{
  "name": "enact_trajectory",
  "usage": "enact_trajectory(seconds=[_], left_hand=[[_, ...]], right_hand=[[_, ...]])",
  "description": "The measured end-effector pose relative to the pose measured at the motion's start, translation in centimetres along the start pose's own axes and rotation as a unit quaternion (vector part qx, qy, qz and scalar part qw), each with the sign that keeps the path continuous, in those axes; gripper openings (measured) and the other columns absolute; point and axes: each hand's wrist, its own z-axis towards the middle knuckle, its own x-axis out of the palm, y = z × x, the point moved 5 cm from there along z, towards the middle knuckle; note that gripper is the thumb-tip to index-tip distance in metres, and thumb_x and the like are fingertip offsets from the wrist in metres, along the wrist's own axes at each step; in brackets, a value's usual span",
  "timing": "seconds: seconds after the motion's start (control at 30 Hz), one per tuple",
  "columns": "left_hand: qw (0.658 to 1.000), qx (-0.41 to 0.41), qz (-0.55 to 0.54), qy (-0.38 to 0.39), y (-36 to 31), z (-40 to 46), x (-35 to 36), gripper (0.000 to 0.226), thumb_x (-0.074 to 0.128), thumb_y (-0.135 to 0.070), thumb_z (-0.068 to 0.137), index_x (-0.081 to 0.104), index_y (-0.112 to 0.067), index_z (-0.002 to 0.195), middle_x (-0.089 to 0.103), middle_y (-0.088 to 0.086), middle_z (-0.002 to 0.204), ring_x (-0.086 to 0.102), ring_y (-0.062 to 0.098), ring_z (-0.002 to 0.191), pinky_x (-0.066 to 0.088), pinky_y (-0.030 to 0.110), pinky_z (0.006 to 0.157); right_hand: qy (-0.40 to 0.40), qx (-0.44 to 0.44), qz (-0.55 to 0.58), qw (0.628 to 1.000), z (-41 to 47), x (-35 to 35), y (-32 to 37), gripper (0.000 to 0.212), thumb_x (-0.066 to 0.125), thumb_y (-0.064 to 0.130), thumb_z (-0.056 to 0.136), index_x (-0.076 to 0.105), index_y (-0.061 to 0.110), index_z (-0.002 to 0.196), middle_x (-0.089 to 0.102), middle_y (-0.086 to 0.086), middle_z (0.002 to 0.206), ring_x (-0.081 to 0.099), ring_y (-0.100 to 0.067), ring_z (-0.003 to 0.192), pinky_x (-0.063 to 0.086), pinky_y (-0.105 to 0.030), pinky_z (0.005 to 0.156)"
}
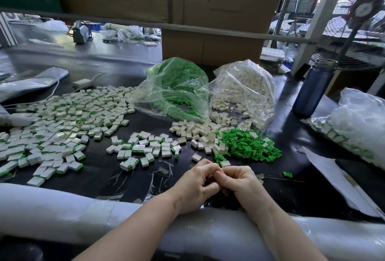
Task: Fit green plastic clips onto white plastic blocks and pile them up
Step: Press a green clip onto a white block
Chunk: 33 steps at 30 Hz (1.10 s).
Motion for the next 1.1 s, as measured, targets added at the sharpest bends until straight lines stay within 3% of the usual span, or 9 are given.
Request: enact_trajectory(seconds=[0.13, 0.3, 0.53, 0.73, 0.83, 0.93, 1.03, 1.1], left_hand=[[1.0, -0.004, 0.007, -0.002, 0.1, 0.0, 0.0, 0.015, 0.054, -0.004, 0.086, 0.062, -0.005, 0.098, 0.051, 0.004, 0.104, 0.056, 0.022, 0.094, 0.046, 0.034, 0.089], [1.0, 0.0, 0.01, -0.004, 0.2, 0.0, 0.0, 0.016, 0.054, -0.004, 0.085, 0.061, -0.007, 0.098, 0.05, 0.001, 0.102, 0.055, 0.018, 0.094, 0.046, 0.033, 0.09], [1.0, 0.0, 0.014, 0.005, 0.3, 0.0, 0.0, 0.013, 0.055, -0.007, 0.086, 0.062, -0.008, 0.098, 0.051, 0.0, 0.102, 0.056, 0.02, 0.095, 0.045, 0.037, 0.091], [1.0, -0.002, 0.017, 0.01, 0.2, 0.0, 0.1, 0.014, 0.055, -0.007, 0.086, 0.061, -0.009, 0.099, 0.05, 0.0, 0.102, 0.055, 0.021, 0.095, 0.044, 0.037, 0.091], [1.0, -0.002, 0.005, 0.003, 0.1, 0.0, 0.0, 0.014, 0.054, -0.005, 0.086, 0.061, -0.008, 0.098, 0.049, 0.001, 0.103, 0.055, 0.018, 0.094, 0.046, 0.032, 0.09], [0.999, -0.005, -0.034, -0.017, 0.0, -0.1, -0.4, 0.01, 0.057, -0.007, 0.089, 0.063, -0.008, 0.097, 0.048, 0.003, 0.105, 0.056, 0.019, 0.094, 0.048, 0.031, 0.089], [0.998, -0.008, -0.033, -0.062, 0.2, 0.0, -1.0, 0.009, 0.058, -0.013, 0.09, 0.063, -0.011, 0.097, 0.05, 0.005, 0.105, 0.056, 0.02, 0.095, 0.048, 0.025, 0.089], [0.996, -0.018, -0.027, -0.084, 0.4, 0.0, -1.3, 0.01, 0.058, -0.013, 0.09, 0.064, -0.012, 0.098, 0.051, 0.005, 0.103, 0.057, 0.021, 0.095, 0.047, 0.024, 0.087]], right_hand=[[-0.003, 0.0, 0.004, 1.0, 0.1, 0.0, 0.0, 0.017, 0.063, 0.011, 0.082, 0.072, 0.005, 0.069, 0.052, -0.014, 0.062, 0.044, -0.013, 0.053, 0.035, -0.019, 0.048], [0.009, 0.0, 0.018, 1.0, -0.1, 0.2, 0.2, 0.029, 0.065, 0.031, 0.068, 0.07, 0.003, 0.071, 0.05, -0.014, 0.063, 0.044, -0.013, 0.054, 0.036, -0.02, 0.05], [0.002, 0.007, 0.011, 1.0, -0.1, 0.0, 0.2, 0.016, 0.062, 0.009, 0.083, 0.07, 0.004, 0.07, 0.051, -0.016, 0.065, 0.042, -0.019, 0.057, 0.035, -0.022, 0.05], [-0.001, 0.008, 0.017, 1.0, -0.2, -0.1, 0.2, 0.017, 0.063, 0.011, 0.082, 0.07, -0.002, 0.072, 0.05, -0.014, 0.061, 0.043, -0.014, 0.051, 0.036, -0.018, 0.046], [-0.004, 0.001, 0.016, 1.0, -0.2, 0.0, 0.3, 0.032, 0.065, 0.026, 0.074, 0.069, -0.006, 0.077, 0.053, -0.014, 0.063, 0.045, -0.016, 0.055, 0.037, -0.02, 0.049], [-0.008, -0.02, 0.021, 1.0, -0.1, 0.2, 0.7, 0.029, 0.061, 0.031, 0.075, 0.072, 0.004, 0.078, 0.061, -0.009, 0.066, 0.054, -0.014, 0.059, 0.044, -0.019, 0.052], [-0.044, -0.023, 0.041, 0.998, -0.1, -0.2, 0.7, 0.024, 0.06, 0.027, 0.079, 0.072, 0.008, 0.087, 0.069, -0.008, 0.07, 0.064, -0.014, 0.06, 0.049, -0.019, 0.052], [-0.085, -0.02, 0.048, 0.995, -0.1, -0.9, 0.5, 0.014, 0.063, 0.015, 0.083, 0.07, 0.006, 0.092, 0.072, -0.009, 0.074, 0.067, -0.015, 0.063, 0.052, -0.021, 0.052]])
